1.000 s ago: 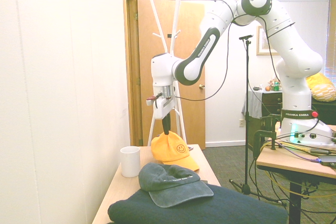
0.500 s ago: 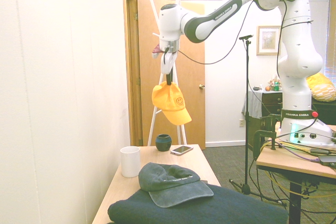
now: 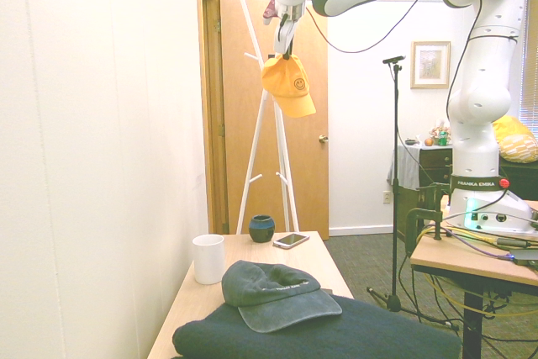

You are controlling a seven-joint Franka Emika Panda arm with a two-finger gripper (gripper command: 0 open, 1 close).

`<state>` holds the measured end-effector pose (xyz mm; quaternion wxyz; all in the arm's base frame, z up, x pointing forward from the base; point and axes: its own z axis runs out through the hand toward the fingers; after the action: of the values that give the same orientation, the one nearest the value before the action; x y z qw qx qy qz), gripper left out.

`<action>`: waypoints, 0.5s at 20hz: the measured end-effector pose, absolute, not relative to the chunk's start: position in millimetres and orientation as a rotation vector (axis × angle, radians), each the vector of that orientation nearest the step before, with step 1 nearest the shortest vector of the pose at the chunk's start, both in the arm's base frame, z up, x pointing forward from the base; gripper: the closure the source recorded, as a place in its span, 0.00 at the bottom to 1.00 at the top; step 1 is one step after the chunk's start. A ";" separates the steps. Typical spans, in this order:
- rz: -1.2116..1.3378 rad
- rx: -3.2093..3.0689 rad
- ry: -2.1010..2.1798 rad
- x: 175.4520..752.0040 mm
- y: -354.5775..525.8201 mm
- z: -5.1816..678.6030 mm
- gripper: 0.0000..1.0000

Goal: Hang the cap

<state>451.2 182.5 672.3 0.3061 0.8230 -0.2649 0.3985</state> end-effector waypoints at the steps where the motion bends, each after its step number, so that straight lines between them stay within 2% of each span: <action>1: 1.070 2.162 -0.708 448.5 177.7 686.0 1.00; 10: 1.170 2.102 -0.803 434.8 133.1 768.8 1.00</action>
<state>434.8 133.1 768.8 0.2980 0.7911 -0.3022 0.4405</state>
